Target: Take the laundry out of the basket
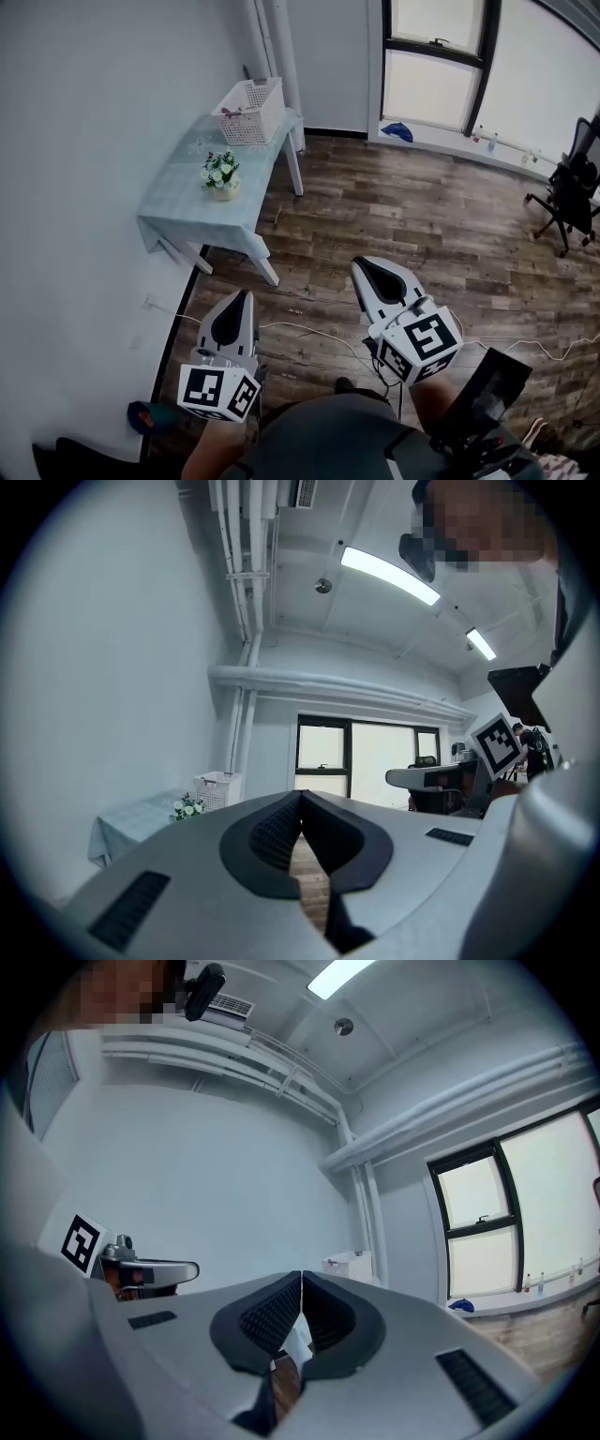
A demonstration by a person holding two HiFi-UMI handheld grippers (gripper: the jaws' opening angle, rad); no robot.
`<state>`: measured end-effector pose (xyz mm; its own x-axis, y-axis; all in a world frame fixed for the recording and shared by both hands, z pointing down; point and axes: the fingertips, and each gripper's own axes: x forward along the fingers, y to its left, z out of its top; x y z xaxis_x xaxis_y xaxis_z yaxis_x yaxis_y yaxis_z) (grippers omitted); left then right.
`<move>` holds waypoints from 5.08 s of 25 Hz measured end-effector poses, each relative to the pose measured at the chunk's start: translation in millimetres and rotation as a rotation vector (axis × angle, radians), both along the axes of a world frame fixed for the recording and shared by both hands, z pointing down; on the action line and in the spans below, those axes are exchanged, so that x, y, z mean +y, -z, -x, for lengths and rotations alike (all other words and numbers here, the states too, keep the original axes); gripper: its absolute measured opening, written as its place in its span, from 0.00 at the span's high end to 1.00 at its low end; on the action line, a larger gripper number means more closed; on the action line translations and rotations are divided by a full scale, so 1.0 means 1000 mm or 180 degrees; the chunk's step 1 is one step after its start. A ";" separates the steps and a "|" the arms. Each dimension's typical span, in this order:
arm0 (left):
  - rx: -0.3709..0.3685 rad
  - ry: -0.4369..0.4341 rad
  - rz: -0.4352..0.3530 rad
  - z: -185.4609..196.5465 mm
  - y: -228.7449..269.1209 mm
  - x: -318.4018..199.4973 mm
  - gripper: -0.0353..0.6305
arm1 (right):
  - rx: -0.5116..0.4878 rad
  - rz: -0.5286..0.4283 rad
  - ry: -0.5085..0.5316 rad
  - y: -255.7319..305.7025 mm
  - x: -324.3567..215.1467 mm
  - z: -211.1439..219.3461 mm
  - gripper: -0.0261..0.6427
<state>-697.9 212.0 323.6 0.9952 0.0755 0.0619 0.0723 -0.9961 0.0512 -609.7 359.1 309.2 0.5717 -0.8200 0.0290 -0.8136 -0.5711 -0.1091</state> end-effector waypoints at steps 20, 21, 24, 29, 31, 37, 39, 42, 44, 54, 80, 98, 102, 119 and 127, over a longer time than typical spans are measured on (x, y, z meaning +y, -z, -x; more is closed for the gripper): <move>0.0024 -0.0101 0.0015 -0.137 -0.002 -0.100 0.93 | -0.0043 0.0181 -0.0130 -0.010 -0.093 -0.133 0.94; 0.0047 -0.0103 0.0009 -0.144 0.001 -0.110 0.93 | -0.0023 0.0200 -0.0141 -0.008 -0.102 -0.139 0.94; 0.0072 -0.0117 0.0040 -0.166 0.003 -0.144 0.93 | 0.0020 0.0227 -0.0144 -0.002 -0.134 -0.158 0.94; 0.0063 -0.0178 0.0106 -0.201 0.004 -0.188 0.93 | -0.0012 0.0316 -0.0150 -0.003 -0.178 -0.188 0.94; 0.0064 -0.0217 0.0138 -0.213 0.004 -0.199 0.93 | -0.0011 0.0350 -0.0169 -0.003 -0.190 -0.197 0.94; 0.0048 -0.0272 0.0281 -0.252 -0.004 -0.221 0.93 | 0.0031 0.0432 -0.0152 -0.001 -0.216 -0.227 0.94; 0.0034 -0.0277 0.0303 -0.269 -0.006 -0.221 0.93 | 0.0053 0.0418 -0.0140 0.000 -0.219 -0.242 0.94; -0.0016 -0.0277 0.0292 -0.297 -0.011 -0.216 0.93 | 0.0032 0.0365 -0.0116 -0.003 -0.215 -0.269 0.94; -0.0020 -0.0256 0.0238 -0.318 -0.011 -0.209 0.93 | 0.0014 0.0294 -0.0081 -0.004 -0.209 -0.292 0.94; -0.0041 0.0044 0.0167 -0.449 0.006 -0.170 0.93 | -0.0014 0.0070 0.0190 0.004 -0.169 -0.437 0.94; -0.0062 0.0477 0.0132 -0.624 0.008 -0.215 0.93 | 0.0030 0.0107 0.0618 0.006 -0.220 -0.633 0.94; 0.0005 0.1118 0.0242 -0.671 0.006 -0.370 0.93 | 0.0265 0.0230 0.1436 0.024 -0.417 -0.710 0.94; -0.0017 0.1362 0.0231 -0.679 0.005 -0.390 0.93 | 0.0318 0.0204 0.1744 0.030 -0.448 -0.728 0.93; -0.0213 0.2854 0.0227 -0.693 -0.010 -0.428 0.93 | 0.0491 0.0490 0.3542 0.012 -0.579 -0.778 0.72; -0.0328 0.3164 0.0321 -0.684 -0.033 -0.438 0.93 | 0.0412 0.1272 0.4336 -0.062 -0.619 -0.755 0.54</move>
